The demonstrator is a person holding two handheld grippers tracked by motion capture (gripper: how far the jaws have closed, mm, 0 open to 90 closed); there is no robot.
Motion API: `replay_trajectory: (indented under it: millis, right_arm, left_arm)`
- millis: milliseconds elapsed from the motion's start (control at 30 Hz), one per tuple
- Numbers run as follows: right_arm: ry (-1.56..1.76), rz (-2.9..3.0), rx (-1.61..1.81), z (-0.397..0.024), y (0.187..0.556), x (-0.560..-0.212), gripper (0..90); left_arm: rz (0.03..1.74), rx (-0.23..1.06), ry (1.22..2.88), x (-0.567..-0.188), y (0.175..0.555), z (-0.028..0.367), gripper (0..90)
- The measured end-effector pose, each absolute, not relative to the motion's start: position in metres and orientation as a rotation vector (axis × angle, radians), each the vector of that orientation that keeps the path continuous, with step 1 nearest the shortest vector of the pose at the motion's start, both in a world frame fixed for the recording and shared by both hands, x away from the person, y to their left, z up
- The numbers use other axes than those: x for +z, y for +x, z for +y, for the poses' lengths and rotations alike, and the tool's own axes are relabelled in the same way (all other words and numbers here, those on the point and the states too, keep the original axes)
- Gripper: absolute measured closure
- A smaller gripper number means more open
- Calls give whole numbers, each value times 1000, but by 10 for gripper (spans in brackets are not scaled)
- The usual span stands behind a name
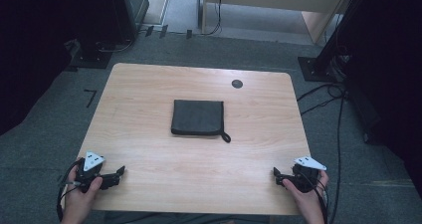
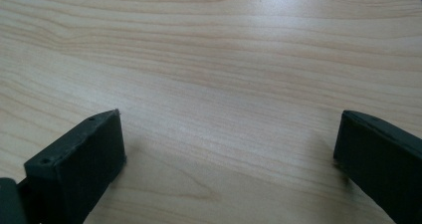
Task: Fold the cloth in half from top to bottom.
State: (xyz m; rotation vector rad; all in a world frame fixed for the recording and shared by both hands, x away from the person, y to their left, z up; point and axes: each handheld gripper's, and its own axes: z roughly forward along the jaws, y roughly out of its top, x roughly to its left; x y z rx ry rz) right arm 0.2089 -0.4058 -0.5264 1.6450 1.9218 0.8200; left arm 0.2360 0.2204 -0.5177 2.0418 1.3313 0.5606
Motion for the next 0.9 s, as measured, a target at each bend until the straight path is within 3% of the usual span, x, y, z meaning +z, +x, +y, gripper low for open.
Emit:
replay_trajectory:
  millis: [900]
  right_arm:
    - [1649, 1919, 819, -406, 209, -526, 0]
  left_arm:
    - [1337, 561, 2040, -518, 238, 218, 98]
